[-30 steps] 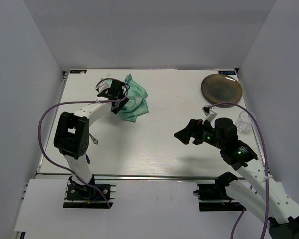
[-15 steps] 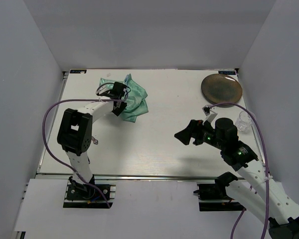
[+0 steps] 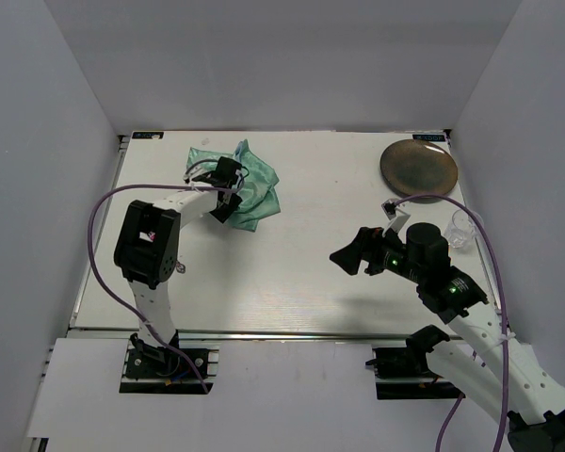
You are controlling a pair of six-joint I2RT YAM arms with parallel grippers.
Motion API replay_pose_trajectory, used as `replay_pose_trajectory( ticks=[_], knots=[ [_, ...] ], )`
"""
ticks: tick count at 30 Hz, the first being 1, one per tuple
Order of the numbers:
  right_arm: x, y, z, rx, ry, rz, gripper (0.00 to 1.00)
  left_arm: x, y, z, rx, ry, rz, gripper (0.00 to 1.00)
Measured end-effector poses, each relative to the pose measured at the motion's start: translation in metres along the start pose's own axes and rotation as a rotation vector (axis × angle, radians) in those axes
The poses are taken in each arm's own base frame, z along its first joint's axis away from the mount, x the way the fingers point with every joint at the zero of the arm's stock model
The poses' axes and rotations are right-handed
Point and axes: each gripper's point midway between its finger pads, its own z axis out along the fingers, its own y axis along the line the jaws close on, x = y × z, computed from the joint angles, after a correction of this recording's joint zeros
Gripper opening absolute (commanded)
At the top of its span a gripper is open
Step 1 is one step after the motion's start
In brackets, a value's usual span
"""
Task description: Set the dinner table for one person
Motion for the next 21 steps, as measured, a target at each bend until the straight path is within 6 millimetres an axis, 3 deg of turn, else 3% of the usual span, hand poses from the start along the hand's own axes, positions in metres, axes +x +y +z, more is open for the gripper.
replay_pose_trajectory(
  ticks=[3,8,9,10,14,21],
  knots=[
    [0.0006,-0.0006,0.0001,0.002,0.003,-0.003,0.89,0.0021,0.0006,0.0050,-0.004,0.000,0.004,0.38],
    [0.0023,-0.0017,0.0016,0.005,0.012,-0.002,0.89,0.0036,0.0023,0.0087,-0.012,0.000,0.013,0.37],
    [0.0025,-0.0018,0.0017,0.005,0.013,-0.002,0.89,0.0035,0.0023,0.0087,-0.012,-0.001,0.013,0.39],
    [0.0026,-0.0019,0.0018,0.005,0.014,-0.003,0.89,0.0032,0.0022,0.0086,-0.012,-0.002,0.013,0.51],
    [0.0038,-0.0028,0.0032,0.007,0.021,0.000,0.89,0.0020,0.0010,0.0083,-0.006,-0.006,0.016,0.65],
    [0.0059,-0.0042,0.0053,0.011,0.034,0.004,0.89,-0.0047,-0.0037,0.0016,0.014,-0.021,0.010,0.66]
  ],
)
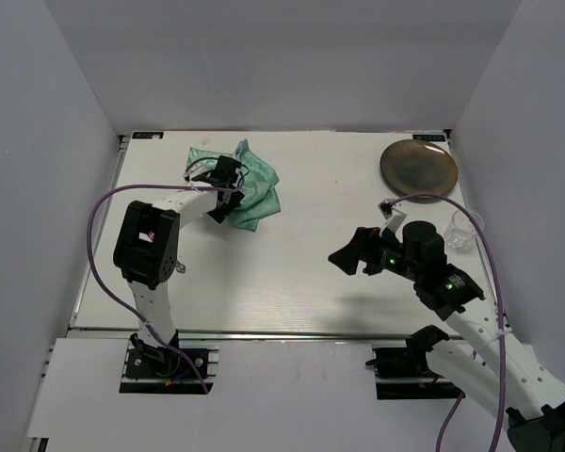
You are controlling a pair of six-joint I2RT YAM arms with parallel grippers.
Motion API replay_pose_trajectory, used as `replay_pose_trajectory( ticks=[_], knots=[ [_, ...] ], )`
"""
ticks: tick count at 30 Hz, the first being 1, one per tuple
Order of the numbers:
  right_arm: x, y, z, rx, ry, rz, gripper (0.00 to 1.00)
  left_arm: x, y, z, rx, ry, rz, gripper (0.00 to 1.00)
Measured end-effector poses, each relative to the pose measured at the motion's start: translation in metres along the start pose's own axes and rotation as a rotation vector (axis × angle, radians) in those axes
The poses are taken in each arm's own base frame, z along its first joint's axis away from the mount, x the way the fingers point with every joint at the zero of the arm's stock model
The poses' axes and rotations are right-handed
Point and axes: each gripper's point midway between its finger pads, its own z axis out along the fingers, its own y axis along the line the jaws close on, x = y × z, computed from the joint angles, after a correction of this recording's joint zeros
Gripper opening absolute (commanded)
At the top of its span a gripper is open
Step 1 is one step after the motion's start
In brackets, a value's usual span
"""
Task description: Set the dinner table for one person
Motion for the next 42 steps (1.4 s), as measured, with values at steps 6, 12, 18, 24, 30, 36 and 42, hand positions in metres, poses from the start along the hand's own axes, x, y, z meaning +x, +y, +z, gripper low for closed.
replay_pose_trajectory(
  ticks=[6,12,18,24,30,36,42],
  knots=[
    [0.000,0.001,0.000,-0.003,0.001,-0.001,0.89,-0.005,-0.002,0.000,0.002,-0.006,0.005,0.59],
    [0.000,0.000,0.000,-0.002,0.001,-0.001,0.89,-0.010,-0.010,0.001,0.014,-0.021,0.010,0.54],
    [0.000,0.000,0.000,-0.002,0.002,-0.001,0.89,-0.013,-0.012,0.000,0.017,-0.029,0.016,0.50],
    [0.001,-0.001,0.001,0.002,0.008,0.001,0.89,-0.009,-0.013,0.006,0.016,-0.020,0.020,0.41],
    [0.002,-0.001,0.002,0.004,0.012,0.003,0.89,-0.003,-0.012,0.009,0.025,0.000,0.012,0.28],
    [0.002,-0.001,0.002,0.004,0.012,0.003,0.89,0.002,-0.012,0.011,0.024,0.016,0.010,0.44],
    [0.002,-0.001,0.002,0.004,0.012,0.003,0.89,0.005,-0.009,0.013,0.023,0.022,0.006,0.45]
  ],
)
